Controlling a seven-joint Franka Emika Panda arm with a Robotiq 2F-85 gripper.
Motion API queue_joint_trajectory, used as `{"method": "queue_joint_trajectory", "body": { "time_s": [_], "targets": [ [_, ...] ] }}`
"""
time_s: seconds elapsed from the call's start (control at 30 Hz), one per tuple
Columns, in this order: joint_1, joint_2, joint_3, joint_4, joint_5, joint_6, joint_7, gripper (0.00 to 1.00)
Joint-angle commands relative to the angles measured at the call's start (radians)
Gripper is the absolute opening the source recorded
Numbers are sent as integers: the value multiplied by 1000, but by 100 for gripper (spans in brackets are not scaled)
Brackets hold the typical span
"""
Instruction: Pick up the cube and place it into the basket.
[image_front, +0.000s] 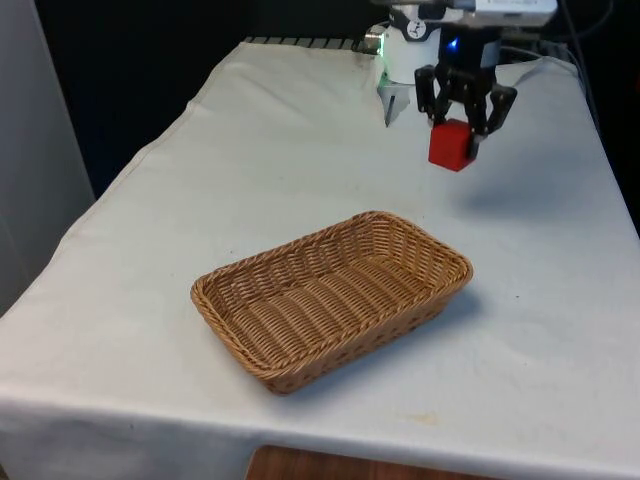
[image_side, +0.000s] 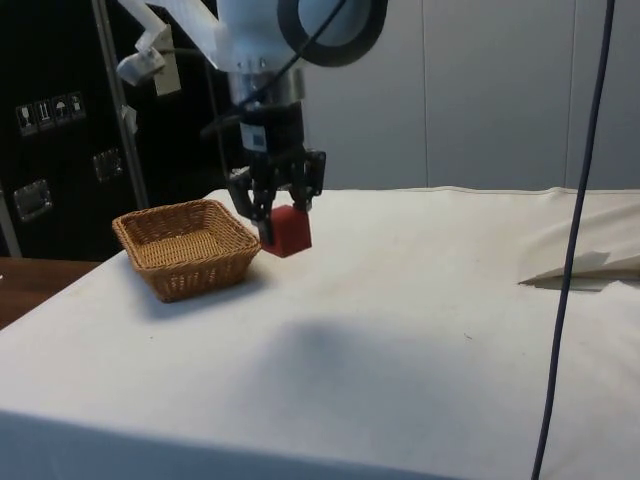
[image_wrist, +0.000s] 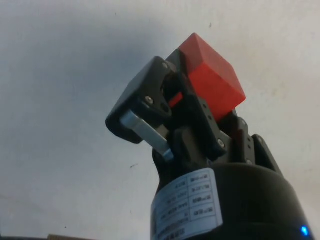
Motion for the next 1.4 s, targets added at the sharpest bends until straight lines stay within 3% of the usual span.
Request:
{"method": "queue_joint_trajectory", "body": {
  "time_s": [0.0,0.37,0.6,0.67,0.9,0.93,1.07,1.2,1.37],
  "targets": [
    [-2,-10,-1,7,2,-19,-4,0],
    [-6,-41,-8,68,0,-104,-4,0],
    [-9,-33,-17,163,4,-191,-16,0],
    [-7,-38,-18,158,0,-186,-12,0],
    [-12,6,-27,280,8,-257,-33,0],
    [-9,1,-28,266,0,-244,-25,0],
    [-17,40,-34,349,13,-285,-47,0],
    [-15,56,-40,377,4,-285,-44,0],
    [-28,111,-44,464,28,-312,-73,0]
  ]
}}
